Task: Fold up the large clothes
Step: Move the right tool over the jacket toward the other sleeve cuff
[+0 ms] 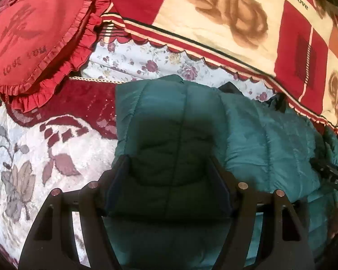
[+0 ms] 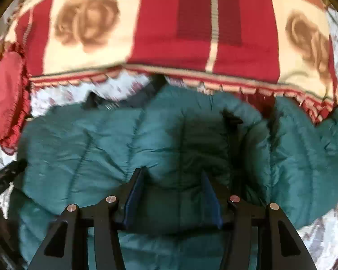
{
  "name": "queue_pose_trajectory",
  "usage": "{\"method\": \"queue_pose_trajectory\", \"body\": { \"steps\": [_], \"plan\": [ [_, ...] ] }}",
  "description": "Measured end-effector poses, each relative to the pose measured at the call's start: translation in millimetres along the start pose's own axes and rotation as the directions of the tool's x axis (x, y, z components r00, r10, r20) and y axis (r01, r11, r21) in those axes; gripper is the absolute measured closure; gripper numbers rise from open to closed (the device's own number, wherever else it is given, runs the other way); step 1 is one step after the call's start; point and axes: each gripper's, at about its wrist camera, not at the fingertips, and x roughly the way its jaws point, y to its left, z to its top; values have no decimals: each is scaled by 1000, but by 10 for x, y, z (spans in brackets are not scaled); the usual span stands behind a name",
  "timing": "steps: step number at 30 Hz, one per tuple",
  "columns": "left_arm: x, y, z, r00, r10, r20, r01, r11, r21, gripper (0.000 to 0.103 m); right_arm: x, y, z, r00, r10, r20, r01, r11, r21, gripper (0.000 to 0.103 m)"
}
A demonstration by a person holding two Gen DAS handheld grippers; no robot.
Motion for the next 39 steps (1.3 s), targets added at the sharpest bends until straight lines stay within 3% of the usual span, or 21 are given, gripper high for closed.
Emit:
{"method": "queue_pose_trajectory", "body": {
  "steps": [4,9,11,17,25,33,39],
  "plan": [
    [23,-9,0,1000,13,-4,-13,1000,11,30,-159,29,-5,1000,-6,10,6,1000,-5,52],
    [24,-1,-5,1000,9,-2,-9,1000,5,30,-502,98,-113,995,74,73,-75,997,10,47],
    [31,10,-7,1000,6,-1,-6,1000,0,30,-462,149,-184,995,68,67,-68,998,-2,40],
    [-14,22,-22,1000,-1,-1,1,1000,-6,28,-182,153,-320,999,33,1,-33,999,-19,39],
    [-351,16,-130,999,-41,9,41,999,-32,28,-611,162,-478,998,59,25,-58,998,-31,39],
    [-665,-164,-252,997,-65,36,65,998,1,28,-835,117,-775,997,71,21,-71,997,-28,39],
    [-850,-338,-367,995,-89,42,88,996,22,28,-982,17,-913,997,65,41,-64,998,-14,31]
  ]
}}
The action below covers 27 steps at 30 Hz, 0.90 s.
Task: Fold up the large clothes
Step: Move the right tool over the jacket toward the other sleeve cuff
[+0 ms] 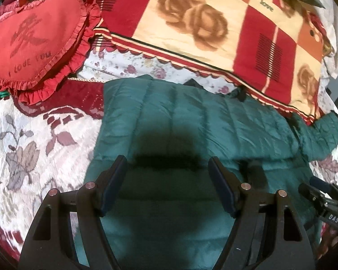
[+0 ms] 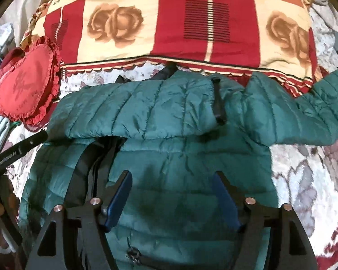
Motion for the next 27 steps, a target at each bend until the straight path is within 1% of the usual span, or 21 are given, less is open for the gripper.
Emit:
{"method": "queue_pose_trajectory", "body": {
  "steps": [3,14,18,22,27],
  "plan": [
    [-58,-95,-55,1000,0,11,0,1000,16,28,-53,-48,-51,1000,5,-3,-5,1000,6,31],
    [-110,-443,-200,999,-42,-2,42,998,36,28,-206,-317,-163,1000,-6,8,5,999,34,30],
    [-77,-566,-240,999,-42,-11,43,998,50,28,-261,-442,-176,1000,-24,18,23,998,51,29],
    [-37,-640,-259,999,-40,-14,41,997,59,28,-274,-571,-179,1000,-26,13,25,997,75,27],
    [31,-667,-269,999,-29,-24,30,998,61,28,-254,-610,-181,1000,-23,7,22,996,83,27]
  ]
}}
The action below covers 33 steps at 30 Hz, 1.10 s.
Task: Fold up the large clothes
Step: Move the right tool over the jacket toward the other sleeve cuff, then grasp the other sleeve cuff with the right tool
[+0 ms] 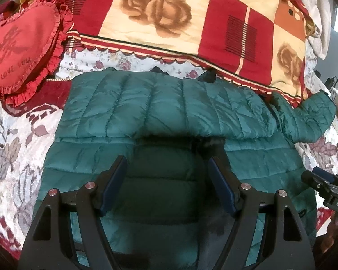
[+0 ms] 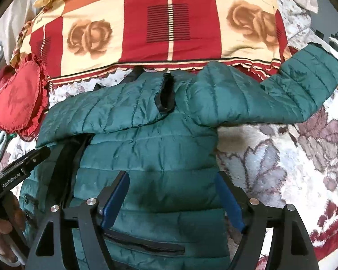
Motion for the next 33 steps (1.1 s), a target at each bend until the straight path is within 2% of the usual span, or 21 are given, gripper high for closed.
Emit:
{"method": "queue_pose_trajectory", "body": {
  "steps": [10,13,22,27,31,33],
  "plan": [
    [70,19,-14,1000,2,-17,-2,1000,-5,28,39,-45,51,1000,-8,4,8,1000,5,26],
    [82,12,-13,1000,-6,-19,6,1000,-14,28,44,-95,73,1000,-18,7,18,1000,17,22],
    [125,-13,-9,1000,-12,-25,12,1000,-9,28,-23,-325,178,999,-31,33,29,998,52,22],
    [163,23,-27,998,-37,-49,35,999,-32,28,-196,-705,348,989,-105,100,96,991,96,22],
    [162,27,-49,997,-56,-59,54,998,-40,28,-381,-1266,606,967,-190,168,156,968,199,17],
    [149,24,-55,996,-63,-59,61,997,-39,28,-445,-1563,733,953,-248,174,203,949,239,16]
  ]
}}
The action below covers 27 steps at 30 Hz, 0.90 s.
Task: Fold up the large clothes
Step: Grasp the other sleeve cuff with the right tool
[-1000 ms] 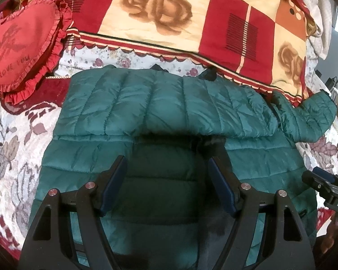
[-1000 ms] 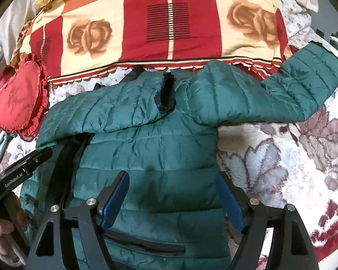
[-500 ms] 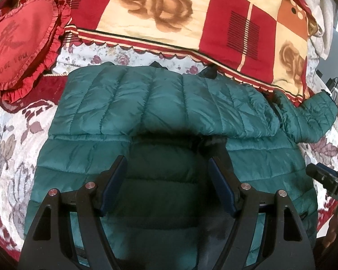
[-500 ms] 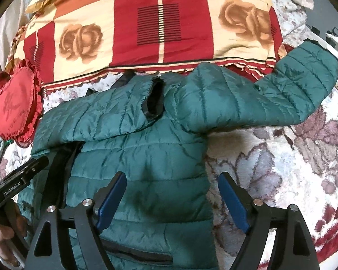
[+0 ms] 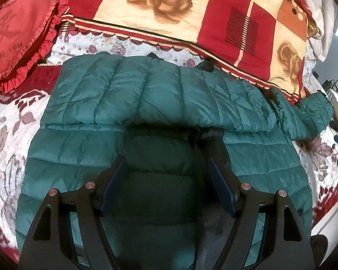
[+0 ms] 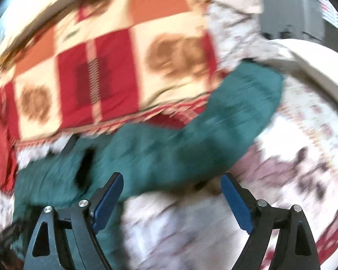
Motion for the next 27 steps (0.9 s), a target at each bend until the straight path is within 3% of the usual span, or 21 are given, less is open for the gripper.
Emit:
{"method": "queue_pose_trajectory", "body": {
  "steps": [3,7,13,20,21,22,25,27],
  "plan": [
    [-9,-13,-9,1000,-8,1,8,1000,-7,28,46,-409,290,995,-94,29,92,994,55,16],
    [2,-41,-14,1000,-23,-8,23,1000,-11,28,142,-796,557,990,-132,48,124,982,145,16],
    [-14,-56,-32,1000,-26,-13,26,1000,0,28,377,-1102,800,990,-133,48,117,961,249,16],
    [-11,9,-56,999,-30,-28,30,999,-17,28,648,-1313,925,995,-60,79,27,930,367,17],
    [-20,17,-59,999,-31,-25,30,999,-20,28,661,-1307,937,995,-50,90,14,931,365,28],
    [-31,28,-61,999,-32,-21,31,999,-24,28,670,-1303,953,995,-39,92,3,932,362,52],
    [-39,57,-60,999,-30,-16,30,999,-34,28,663,-1280,975,995,-11,101,-26,934,355,76],
    [-45,85,-61,999,-34,-18,33,998,-49,28,597,-1260,990,992,21,123,-63,933,354,86]
  ]
}}
